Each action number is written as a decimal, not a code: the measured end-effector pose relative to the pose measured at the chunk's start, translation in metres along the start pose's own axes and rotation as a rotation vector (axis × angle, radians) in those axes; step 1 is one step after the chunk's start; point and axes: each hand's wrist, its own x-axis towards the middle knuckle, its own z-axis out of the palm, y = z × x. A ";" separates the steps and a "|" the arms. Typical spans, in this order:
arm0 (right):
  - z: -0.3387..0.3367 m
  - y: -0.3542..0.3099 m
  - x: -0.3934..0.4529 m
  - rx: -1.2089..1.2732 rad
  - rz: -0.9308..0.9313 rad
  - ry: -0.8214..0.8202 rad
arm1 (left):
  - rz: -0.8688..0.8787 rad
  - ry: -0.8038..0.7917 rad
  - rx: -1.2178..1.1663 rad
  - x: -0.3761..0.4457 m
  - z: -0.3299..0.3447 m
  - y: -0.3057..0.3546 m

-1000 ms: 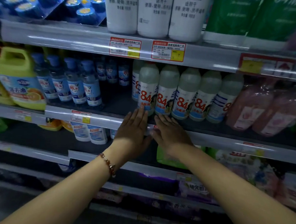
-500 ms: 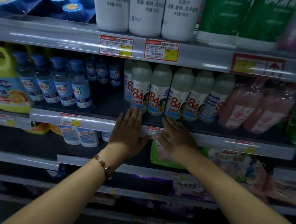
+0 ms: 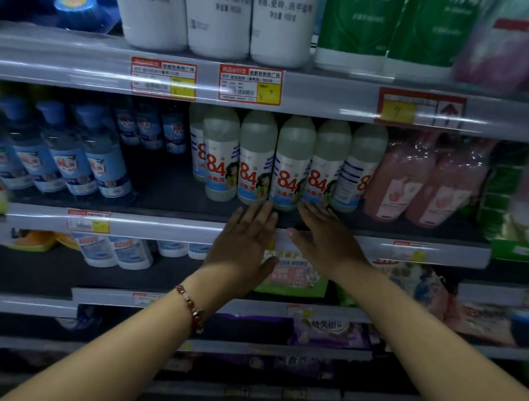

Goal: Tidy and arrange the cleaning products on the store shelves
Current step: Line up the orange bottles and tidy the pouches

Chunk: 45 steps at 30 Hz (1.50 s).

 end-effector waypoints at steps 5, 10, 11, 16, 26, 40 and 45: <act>0.000 0.014 -0.008 0.034 0.024 0.012 | 0.037 -0.010 0.023 0.022 0.002 0.022; -0.003 0.030 -0.013 0.015 0.022 -0.002 | -0.026 -0.050 0.043 0.025 0.000 0.028; -0.004 0.032 -0.012 0.016 0.028 0.009 | -0.043 -0.062 0.048 0.026 0.000 0.029; -0.016 0.054 -0.010 0.059 0.194 0.105 | -0.121 -0.105 0.038 0.026 -0.002 0.037; -0.008 0.053 -0.009 -0.039 0.030 0.012 | -0.264 -0.183 0.094 0.025 -0.001 0.050; 0.007 -0.031 -0.014 -0.070 -0.268 -0.055 | -0.432 -0.053 0.093 -0.074 -0.027 -0.047; 0.035 -0.126 0.001 -0.016 -0.312 -0.041 | -0.419 0.069 0.132 -0.123 -0.042 -0.118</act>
